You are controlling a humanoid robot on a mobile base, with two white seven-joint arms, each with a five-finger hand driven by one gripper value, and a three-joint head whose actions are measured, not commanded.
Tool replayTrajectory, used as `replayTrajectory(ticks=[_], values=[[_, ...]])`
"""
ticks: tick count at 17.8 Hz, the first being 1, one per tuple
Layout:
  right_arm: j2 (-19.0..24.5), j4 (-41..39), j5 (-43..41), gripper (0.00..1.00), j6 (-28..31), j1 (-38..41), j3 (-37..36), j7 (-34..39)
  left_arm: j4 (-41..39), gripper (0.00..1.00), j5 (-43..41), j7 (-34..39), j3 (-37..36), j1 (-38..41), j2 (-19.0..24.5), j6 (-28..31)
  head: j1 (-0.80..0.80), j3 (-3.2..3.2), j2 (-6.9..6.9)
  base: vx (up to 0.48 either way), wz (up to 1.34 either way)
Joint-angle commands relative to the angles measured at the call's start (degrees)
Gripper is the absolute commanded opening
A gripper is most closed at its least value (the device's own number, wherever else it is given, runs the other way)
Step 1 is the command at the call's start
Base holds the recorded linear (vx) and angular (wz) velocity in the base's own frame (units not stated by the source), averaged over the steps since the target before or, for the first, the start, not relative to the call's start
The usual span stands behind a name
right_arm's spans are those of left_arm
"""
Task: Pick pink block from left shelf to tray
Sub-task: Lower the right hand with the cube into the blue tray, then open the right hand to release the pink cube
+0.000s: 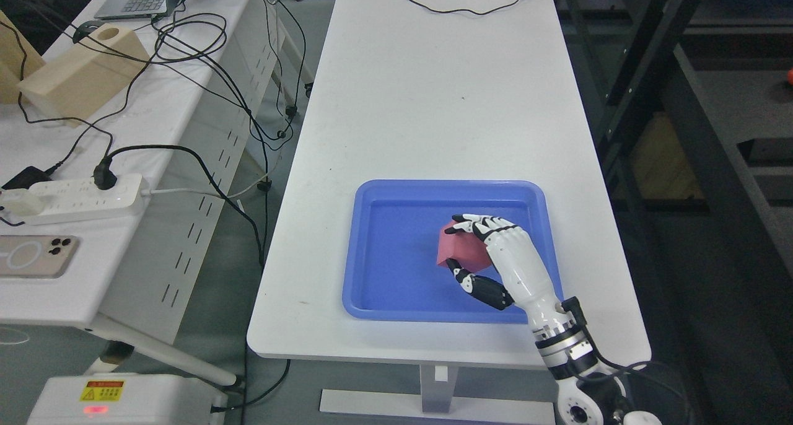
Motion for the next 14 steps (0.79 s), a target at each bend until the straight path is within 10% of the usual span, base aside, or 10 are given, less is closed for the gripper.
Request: replayTrajectory(ticks=[1, 14], values=[[-1.0, 1.4, -1.0, 0.49, 1.4, 0.1, 1.2, 1.0, -1.0, 1.0, 0.0, 0.0, 0.0, -1.7, 1.0, 0.0, 0.0, 0.0, 0.0, 0.022, 0.0], [-1.0, 0.9, -15.6, 0.99, 5.2, 0.1, 0.3, 4.3, -1.0, 1.0, 0.0, 0.0, 0.0, -1.7, 1.0, 0.0, 0.0, 0.0, 0.0, 0.0, 0.0]])
